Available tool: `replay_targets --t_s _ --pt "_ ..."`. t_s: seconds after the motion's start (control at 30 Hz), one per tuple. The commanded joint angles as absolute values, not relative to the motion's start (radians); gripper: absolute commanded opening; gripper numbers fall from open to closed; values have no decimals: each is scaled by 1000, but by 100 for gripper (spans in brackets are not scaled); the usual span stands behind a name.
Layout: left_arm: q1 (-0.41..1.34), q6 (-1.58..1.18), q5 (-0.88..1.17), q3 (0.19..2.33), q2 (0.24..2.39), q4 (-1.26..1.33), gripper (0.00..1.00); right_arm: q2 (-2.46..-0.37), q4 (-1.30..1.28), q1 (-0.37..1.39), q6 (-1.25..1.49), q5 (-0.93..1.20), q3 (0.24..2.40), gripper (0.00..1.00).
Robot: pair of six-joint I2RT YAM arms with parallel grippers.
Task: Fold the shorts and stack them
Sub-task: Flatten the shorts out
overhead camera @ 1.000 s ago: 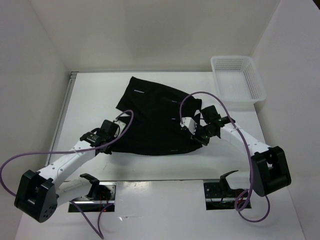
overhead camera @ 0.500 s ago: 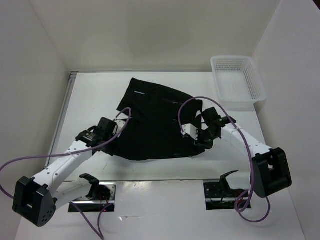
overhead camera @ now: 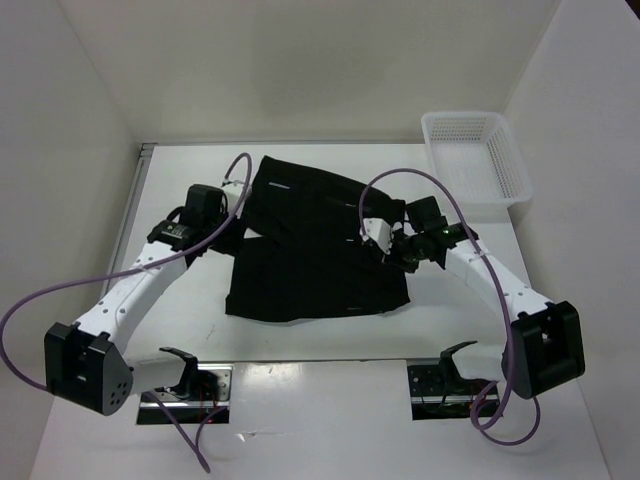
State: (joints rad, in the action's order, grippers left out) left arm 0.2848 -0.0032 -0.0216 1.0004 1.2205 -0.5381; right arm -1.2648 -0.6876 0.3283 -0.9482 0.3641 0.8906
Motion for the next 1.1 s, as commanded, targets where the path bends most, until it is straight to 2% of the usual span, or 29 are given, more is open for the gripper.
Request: replay_targets --t_s 0.0,0.07,0.13,0.4,0.73,0.97,1.07 --pt "305 0 -9 941 1287 -499 58 -1296 -516 330 -884 420 902 25" --pt "314 0 -56 895 1351 -451 58 -1324 -474 330 -845 420 891 25" --pt "314 0 -86 852 1379 -387 58 -1334 -422 330 -845 408 881 30" --pt "324 0 -152 789 1471 -198 61 -1335 -370 360 -845 385 824 30" --pt "368 0 -112 776 1513 -239 61 -1344 -310 388 -865 374 785 31" --pt "388 0 -132 776 1532 -239 56 -1344 -310 419 -894 365 756 31" --pt "397 0 -152 764 1552 -230 48 -1344 -290 437 -885 365 735 35"
